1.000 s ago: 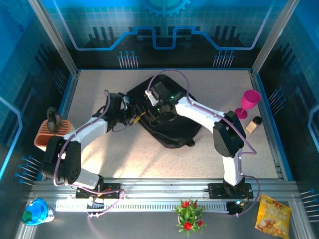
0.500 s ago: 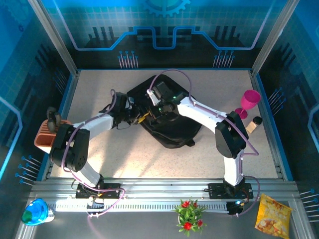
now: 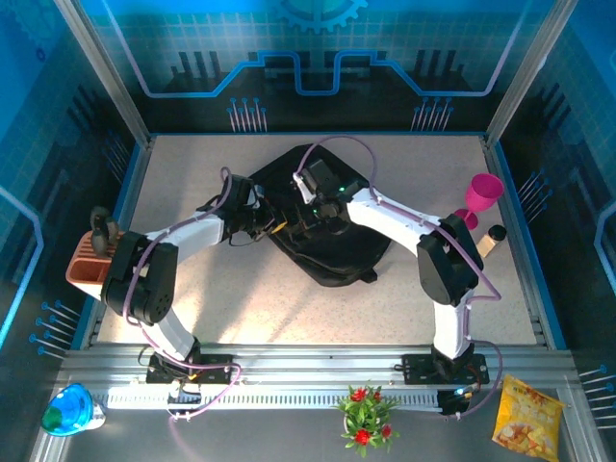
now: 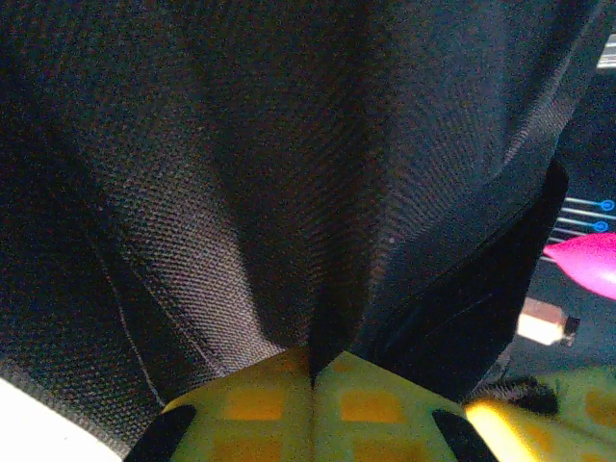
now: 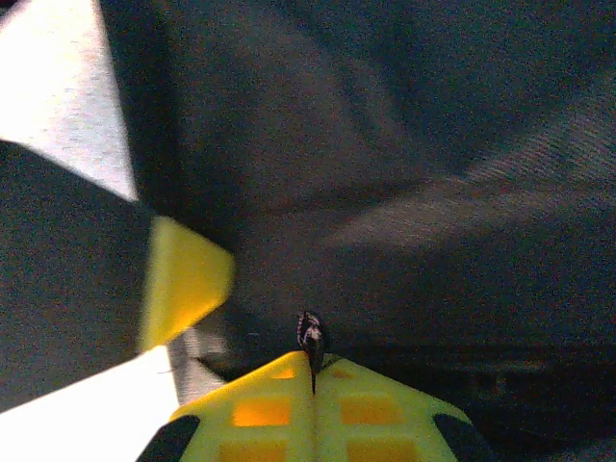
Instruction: Pack the student bag
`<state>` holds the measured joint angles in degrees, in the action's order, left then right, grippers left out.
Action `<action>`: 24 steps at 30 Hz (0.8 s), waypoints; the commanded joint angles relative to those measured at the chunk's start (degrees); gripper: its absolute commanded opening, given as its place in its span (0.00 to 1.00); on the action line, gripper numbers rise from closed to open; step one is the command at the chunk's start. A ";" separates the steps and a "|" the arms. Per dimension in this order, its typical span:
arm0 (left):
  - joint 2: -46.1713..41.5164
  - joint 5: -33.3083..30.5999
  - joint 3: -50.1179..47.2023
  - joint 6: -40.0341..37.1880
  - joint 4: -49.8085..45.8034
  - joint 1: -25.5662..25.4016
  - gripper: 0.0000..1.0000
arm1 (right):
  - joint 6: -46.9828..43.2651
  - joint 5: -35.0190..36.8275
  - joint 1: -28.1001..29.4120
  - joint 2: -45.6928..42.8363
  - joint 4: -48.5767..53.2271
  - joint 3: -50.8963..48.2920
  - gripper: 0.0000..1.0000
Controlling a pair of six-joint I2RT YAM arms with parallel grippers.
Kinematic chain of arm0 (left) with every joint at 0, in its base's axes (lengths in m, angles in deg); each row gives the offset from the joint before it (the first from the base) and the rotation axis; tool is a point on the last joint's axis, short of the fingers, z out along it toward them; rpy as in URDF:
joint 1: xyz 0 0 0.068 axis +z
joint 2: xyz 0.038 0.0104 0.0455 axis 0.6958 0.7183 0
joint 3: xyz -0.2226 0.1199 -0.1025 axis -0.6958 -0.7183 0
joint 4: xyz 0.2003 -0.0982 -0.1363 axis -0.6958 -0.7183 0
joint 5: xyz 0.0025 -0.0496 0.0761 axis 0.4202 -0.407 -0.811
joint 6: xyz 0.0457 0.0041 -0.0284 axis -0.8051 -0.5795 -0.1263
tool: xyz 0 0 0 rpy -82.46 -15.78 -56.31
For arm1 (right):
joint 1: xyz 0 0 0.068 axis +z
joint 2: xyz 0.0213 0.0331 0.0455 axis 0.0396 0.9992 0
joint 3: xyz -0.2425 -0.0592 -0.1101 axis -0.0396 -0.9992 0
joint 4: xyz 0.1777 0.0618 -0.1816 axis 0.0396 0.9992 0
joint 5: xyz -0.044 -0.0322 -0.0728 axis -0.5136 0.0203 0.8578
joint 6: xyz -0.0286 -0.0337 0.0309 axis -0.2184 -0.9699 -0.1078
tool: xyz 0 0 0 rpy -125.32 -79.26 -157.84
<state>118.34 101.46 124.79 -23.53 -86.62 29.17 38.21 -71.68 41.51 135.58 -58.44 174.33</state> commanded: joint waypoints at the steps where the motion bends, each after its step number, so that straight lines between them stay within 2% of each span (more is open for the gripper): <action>1: -2.02 -4.03 -0.07 -3.87 -5.83 0.41 0.00 | 1.86 13.41 -4.45 -1.49 1.05 -0.38 0.00; 6: -2.84 -4.07 -1.31 -4.22 -6.04 0.77 0.00 | 6.89 19.20 -10.84 2.75 4.16 3.91 0.00; 13: -2.60 -3.70 -0.16 -5.41 -6.77 0.77 0.00 | 8.56 18.58 -14.24 6.80 8.38 11.21 0.00; 18: 0.28 -4.94 6.15 -8.10 -8.67 0.76 0.00 | 9.67 17.71 -14.11 2.44 6.12 6.54 0.00; 21: 4.03 -7.08 12.82 -10.55 -10.84 0.77 0.00 | 11.98 19.18 -14.31 -0.68 6.04 3.43 0.00; 24: 8.00 -10.48 19.26 -13.34 -12.01 0.68 0.00 | 13.60 17.15 -14.19 -3.59 4.26 -0.04 0.00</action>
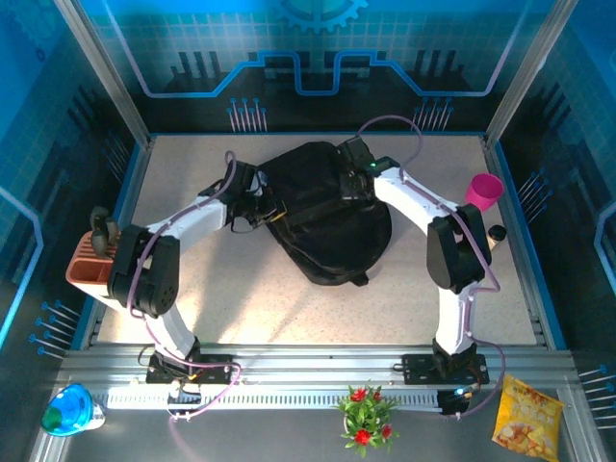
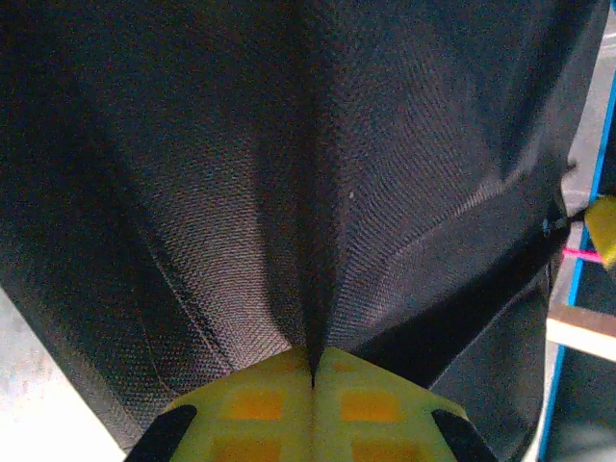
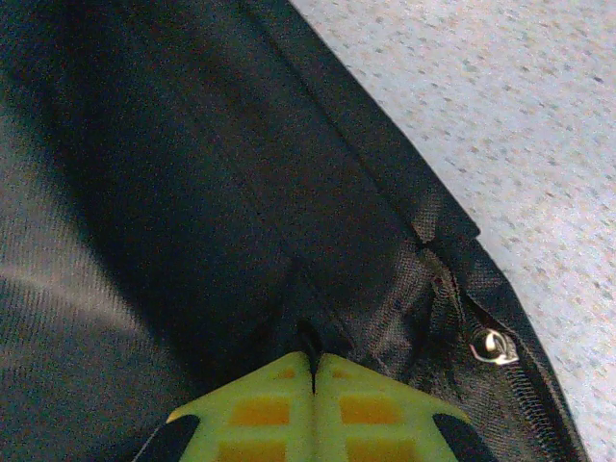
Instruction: Pack the student bag
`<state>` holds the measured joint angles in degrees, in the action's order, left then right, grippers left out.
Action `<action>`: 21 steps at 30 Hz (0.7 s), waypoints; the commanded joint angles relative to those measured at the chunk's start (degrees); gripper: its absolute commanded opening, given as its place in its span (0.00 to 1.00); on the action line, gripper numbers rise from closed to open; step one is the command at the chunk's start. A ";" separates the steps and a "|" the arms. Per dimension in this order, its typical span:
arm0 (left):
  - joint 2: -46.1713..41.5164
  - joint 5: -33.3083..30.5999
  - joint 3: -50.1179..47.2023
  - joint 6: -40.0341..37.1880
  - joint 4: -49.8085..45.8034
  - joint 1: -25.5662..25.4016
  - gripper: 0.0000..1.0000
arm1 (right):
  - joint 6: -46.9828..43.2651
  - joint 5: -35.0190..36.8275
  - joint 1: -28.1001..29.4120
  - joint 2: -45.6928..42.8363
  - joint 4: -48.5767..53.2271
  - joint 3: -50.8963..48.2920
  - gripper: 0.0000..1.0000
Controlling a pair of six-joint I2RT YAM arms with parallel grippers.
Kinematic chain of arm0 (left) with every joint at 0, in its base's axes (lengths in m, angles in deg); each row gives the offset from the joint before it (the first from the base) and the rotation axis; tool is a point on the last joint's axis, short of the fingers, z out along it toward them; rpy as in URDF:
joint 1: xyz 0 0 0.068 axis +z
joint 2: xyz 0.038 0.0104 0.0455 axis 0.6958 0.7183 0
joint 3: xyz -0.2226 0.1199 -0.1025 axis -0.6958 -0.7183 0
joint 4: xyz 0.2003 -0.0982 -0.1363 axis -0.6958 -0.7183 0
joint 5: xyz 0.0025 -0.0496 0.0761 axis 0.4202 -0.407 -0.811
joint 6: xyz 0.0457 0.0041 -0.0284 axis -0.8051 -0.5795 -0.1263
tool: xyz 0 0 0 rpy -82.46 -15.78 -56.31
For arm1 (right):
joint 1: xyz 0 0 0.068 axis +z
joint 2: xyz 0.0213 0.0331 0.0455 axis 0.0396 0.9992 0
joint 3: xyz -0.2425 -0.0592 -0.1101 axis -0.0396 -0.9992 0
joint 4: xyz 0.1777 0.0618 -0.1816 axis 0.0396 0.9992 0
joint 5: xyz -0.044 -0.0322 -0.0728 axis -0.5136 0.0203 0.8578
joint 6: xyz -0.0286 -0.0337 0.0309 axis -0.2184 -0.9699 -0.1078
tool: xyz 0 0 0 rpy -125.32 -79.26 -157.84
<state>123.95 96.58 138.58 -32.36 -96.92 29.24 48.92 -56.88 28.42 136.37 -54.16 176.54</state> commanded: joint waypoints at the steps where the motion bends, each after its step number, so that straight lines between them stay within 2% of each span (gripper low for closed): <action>1: 3.32 -7.55 7.31 -5.37 -1.99 0.58 0.02 | 3.16 0.87 -1.10 -5.43 -0.74 -3.18 0.00; 2: 3.96 -9.62 8.90 -6.22 -2.26 0.44 0.09 | 3.23 -0.38 -1.10 -6.40 -1.46 -3.85 0.01; 3: 4.14 -11.27 9.93 -6.91 -2.48 0.36 0.16 | 3.32 -1.06 -1.10 -7.31 -1.93 -4.33 0.07; 5: 3.60 -14.58 11.38 -8.41 -3.21 -0.15 0.35 | 3.32 -0.71 -1.11 -10.06 -2.66 -5.52 0.33; 8: -0.22 -18.42 10.17 -10.57 -3.48 -1.12 0.51 | 2.18 1.40 -1.12 -15.83 -5.01 -8.93 0.65; 13: -10.85 -24.79 0.24 -14.96 0.58 -3.39 0.78 | -2.72 5.17 -1.28 -27.27 -13.64 -19.21 0.96; 14: -13.40 -26.79 -2.77 -15.66 1.96 -3.89 0.84 | -3.90 6.31 -1.32 -29.45 -15.82 -21.78 1.00; 17: -20.52 -31.25 -11.55 -17.15 6.69 -4.65 0.99 | -6.25 10.23 -1.28 -35.89 -21.24 -29.52 1.00; 21: -29.65 -38.56 -22.71 -18.74 12.51 -4.90 0.99 | -8.78 17.66 -1.53 -43.87 -27.80 -40.29 1.00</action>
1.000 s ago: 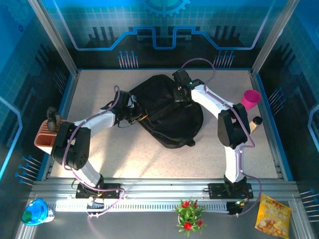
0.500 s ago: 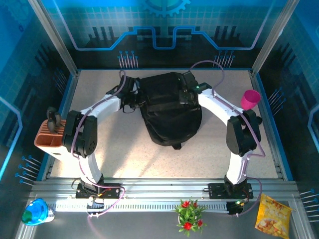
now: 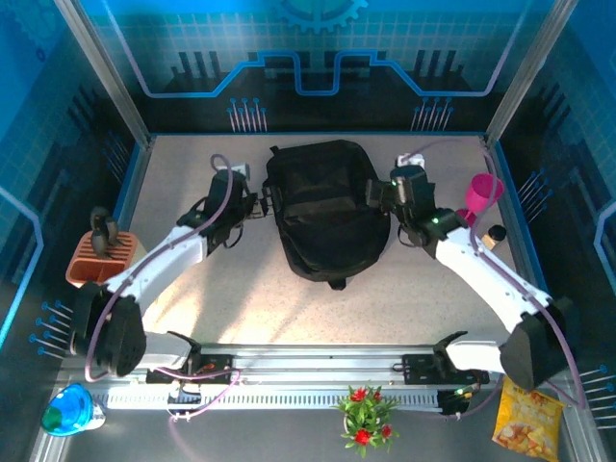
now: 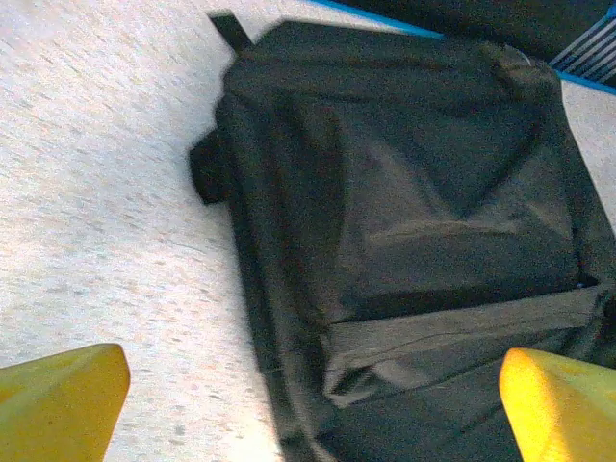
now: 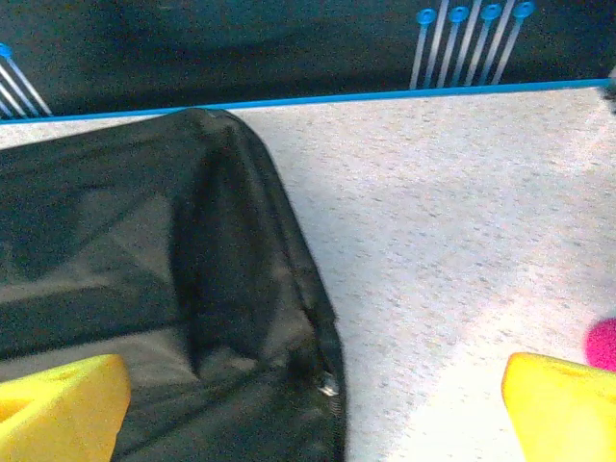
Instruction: Pack the student bag
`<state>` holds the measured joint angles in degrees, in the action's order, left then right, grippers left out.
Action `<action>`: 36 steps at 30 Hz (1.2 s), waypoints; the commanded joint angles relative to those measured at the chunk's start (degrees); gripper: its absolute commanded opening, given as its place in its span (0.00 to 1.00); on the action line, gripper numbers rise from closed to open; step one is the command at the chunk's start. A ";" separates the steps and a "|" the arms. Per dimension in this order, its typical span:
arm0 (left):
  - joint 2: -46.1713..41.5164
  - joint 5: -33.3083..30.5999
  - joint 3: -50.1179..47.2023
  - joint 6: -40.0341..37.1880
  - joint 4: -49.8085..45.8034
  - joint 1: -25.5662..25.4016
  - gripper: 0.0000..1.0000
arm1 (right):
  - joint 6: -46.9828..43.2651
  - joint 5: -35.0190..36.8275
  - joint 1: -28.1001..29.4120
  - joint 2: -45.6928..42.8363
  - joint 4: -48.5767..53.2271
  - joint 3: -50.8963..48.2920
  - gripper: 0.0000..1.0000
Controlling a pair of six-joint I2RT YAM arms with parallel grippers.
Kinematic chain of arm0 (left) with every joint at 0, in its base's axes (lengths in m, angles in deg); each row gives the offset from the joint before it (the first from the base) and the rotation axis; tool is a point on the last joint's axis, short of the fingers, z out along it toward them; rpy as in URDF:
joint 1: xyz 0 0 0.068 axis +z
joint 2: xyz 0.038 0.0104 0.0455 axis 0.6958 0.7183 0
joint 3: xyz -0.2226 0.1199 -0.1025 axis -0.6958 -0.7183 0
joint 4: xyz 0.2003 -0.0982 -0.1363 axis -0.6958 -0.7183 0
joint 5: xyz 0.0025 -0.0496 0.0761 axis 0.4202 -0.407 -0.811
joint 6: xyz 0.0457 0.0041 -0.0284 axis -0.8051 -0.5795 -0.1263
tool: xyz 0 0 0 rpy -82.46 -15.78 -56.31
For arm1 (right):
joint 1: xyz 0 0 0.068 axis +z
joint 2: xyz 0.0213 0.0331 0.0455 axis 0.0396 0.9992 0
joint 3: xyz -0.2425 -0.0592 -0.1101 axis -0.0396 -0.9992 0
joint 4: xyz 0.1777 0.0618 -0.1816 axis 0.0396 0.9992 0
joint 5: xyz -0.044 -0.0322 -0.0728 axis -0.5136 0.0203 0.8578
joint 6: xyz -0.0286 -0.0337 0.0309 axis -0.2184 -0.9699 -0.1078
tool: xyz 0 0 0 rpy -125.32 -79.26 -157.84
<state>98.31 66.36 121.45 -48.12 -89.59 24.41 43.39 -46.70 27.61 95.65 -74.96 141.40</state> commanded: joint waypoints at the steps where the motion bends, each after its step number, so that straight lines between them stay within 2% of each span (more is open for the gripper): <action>1: -6.48 -10.12 -8.14 -3.50 6.34 -0.09 0.99 | -3.58 9.80 -0.96 -5.17 -8.67 -8.79 1.00; 9: -20.60 -22.99 -23.03 -11.16 11.89 -0.09 0.99 | -6.22 17.98 -5.43 -17.48 -16.29 -28.04 1.00; 12: -23.24 -25.74 -27.67 -15.52 15.63 -0.09 0.99 | -5.67 16.97 -9.17 -19.21 -18.01 -32.59 1.00; 16: -22.77 -28.93 -32.55 -17.85 22.11 1.18 0.99 | -6.64 10.72 -13.91 -17.25 -20.10 -35.18 1.00; 20: -17.68 -26.50 -36.04 -17.75 31.12 4.38 0.99 | -10.75 7.50 -15.61 -13.35 -29.29 -38.30 1.00; 22: -14.12 -24.06 -36.54 -19.42 35.89 5.41 0.99 | -13.32 5.73 -15.64 -10.65 -39.32 -40.33 1.00; 28: -4.53 -16.49 -35.74 -23.59 48.96 8.07 0.99 | -17.36 -0.52 -16.53 -3.23 -55.91 -42.29 1.00; 36: 4.46 -3.68 -35.13 -25.77 61.93 13.64 0.99 | -17.54 -7.57 -19.19 6.56 -67.66 -40.98 1.00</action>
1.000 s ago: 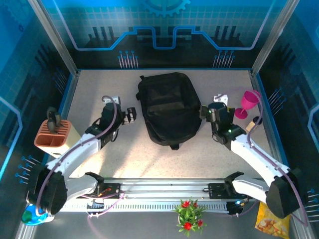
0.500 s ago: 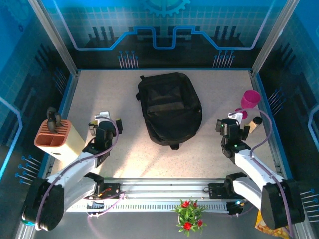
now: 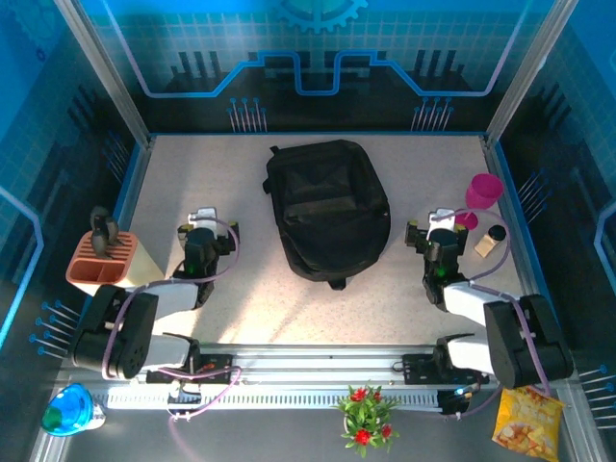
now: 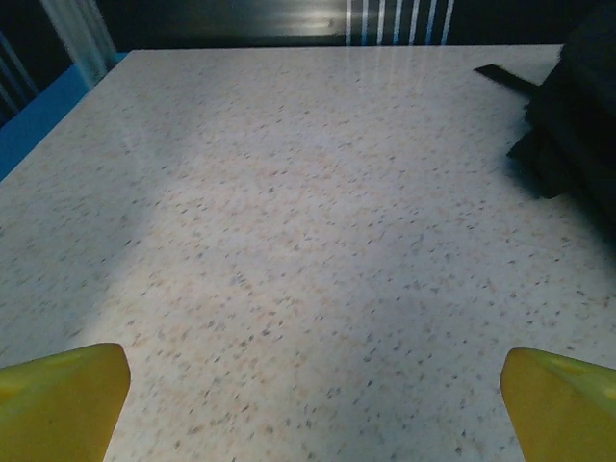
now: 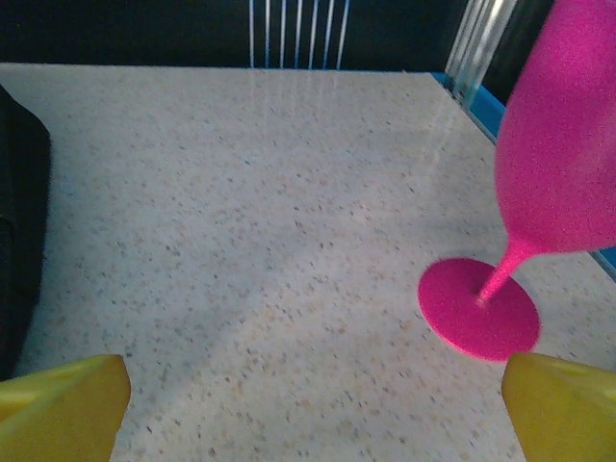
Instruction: Pack the student bag
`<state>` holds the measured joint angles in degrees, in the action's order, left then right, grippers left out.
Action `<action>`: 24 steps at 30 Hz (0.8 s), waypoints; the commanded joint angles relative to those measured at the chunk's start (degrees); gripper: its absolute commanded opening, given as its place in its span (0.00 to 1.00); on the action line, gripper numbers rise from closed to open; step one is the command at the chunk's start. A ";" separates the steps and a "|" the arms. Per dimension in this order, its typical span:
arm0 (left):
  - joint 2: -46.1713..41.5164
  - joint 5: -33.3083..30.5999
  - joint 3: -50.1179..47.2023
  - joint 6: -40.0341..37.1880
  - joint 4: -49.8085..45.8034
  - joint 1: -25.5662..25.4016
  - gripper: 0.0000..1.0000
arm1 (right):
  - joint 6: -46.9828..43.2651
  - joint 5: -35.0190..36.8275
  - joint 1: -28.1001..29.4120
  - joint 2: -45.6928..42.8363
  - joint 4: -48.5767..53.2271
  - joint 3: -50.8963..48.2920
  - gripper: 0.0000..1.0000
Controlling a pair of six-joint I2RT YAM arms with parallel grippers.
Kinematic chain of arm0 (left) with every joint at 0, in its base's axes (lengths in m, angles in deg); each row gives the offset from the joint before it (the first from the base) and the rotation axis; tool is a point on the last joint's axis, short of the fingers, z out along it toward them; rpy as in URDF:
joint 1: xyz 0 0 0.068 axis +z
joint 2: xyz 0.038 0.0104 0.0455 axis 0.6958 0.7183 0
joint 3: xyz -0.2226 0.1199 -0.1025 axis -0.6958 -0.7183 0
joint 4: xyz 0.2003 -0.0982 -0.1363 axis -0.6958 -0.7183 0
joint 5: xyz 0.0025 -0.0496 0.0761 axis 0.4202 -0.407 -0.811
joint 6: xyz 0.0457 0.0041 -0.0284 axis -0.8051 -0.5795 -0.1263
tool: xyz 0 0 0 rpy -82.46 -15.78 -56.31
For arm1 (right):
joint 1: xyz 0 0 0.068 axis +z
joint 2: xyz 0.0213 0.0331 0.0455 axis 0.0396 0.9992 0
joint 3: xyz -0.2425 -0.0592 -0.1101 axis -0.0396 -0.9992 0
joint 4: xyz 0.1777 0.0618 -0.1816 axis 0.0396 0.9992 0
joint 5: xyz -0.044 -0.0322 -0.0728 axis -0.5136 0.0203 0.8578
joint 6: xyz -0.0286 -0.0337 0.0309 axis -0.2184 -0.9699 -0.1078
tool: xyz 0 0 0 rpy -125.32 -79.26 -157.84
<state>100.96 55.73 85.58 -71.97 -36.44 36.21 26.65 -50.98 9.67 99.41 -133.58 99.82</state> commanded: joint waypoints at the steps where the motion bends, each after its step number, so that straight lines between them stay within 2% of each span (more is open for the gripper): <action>1: 2.91 8.99 0.53 -1.14 10.34 3.18 0.99 | -1.10 -3.56 -1.27 4.48 -10.44 0.96 1.00; 4: 6.25 12.88 0.56 1.19 12.81 6.03 0.99 | -1.89 -4.12 -1.29 7.98 -14.23 1.26 1.00; 9: 11.67 14.94 1.29 0.85 16.66 6.69 0.99 | -1.53 -6.24 -1.78 7.64 -11.38 2.05 1.00; 17: 11.14 13.33 5.53 1.28 7.64 6.65 0.99 | -3.63 -12.40 -2.05 10.47 -11.66 3.43 1.00; 20: 11.18 13.28 5.39 1.31 7.81 6.65 0.99 | -3.99 -11.66 -1.98 13.94 -16.05 3.00 1.00; 24: 11.11 13.46 5.35 1.22 7.96 6.65 0.99 | -3.10 -10.69 -2.01 13.28 -11.44 4.82 1.00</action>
<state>111.95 68.48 90.26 -70.90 -28.07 42.48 24.05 -61.91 8.55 112.76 -143.99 102.38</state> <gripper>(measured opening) 0.992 0.997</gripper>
